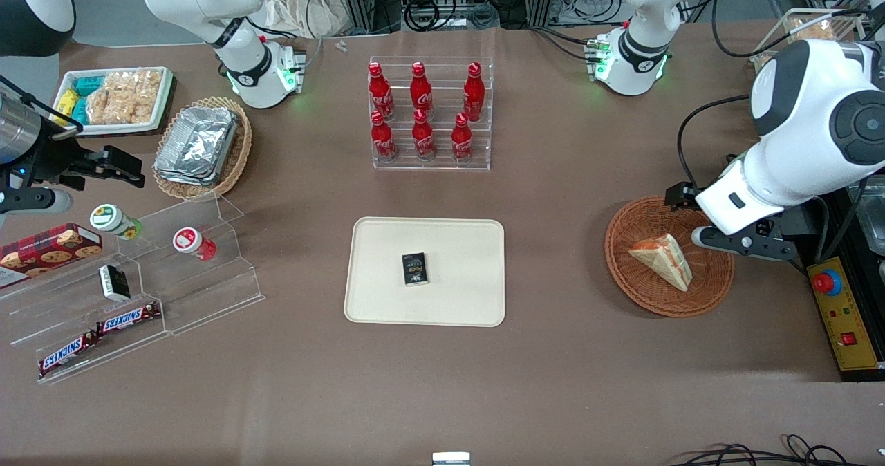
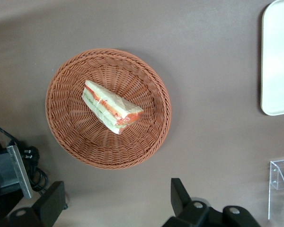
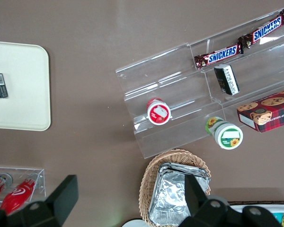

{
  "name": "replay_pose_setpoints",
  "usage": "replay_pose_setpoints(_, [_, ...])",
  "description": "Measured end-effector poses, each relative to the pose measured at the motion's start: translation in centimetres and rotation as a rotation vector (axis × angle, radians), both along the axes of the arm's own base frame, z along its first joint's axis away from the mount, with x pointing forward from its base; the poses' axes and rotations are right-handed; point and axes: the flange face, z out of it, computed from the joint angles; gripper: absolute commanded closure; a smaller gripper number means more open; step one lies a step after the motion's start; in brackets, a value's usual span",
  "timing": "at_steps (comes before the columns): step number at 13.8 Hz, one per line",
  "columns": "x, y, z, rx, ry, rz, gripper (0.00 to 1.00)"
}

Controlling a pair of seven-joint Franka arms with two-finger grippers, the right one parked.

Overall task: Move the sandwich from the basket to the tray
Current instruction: 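Lower the left gripper toward the sandwich in the wicker basket, then close the left gripper on the wrapped sandwich's edge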

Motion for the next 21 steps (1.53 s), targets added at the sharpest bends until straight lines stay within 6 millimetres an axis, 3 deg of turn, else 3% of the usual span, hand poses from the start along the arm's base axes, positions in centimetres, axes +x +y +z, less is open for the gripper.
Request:
replay_pose_setpoints(7, [0.3, 0.1, -1.0, 0.003, 0.016, 0.051, 0.0])
replay_pose_setpoints(10, [1.0, 1.9, -2.8, 0.02, 0.035, 0.167, 0.0])
replay_pose_setpoints(12, [1.7, 3.4, -5.2, 0.03, 0.016, 0.325, 0.0])
replay_pose_setpoints(14, [1.7, 3.6, -9.0, 0.032, -0.018, 0.479, 0.0])
replay_pose_setpoints(17, [0.9, 3.8, -13.6, 0.038, -0.061, 0.733, 0.0])
replay_pose_setpoints(21, [-0.8, 5.7, -18.3, 0.086, -0.06, 0.868, 0.0])
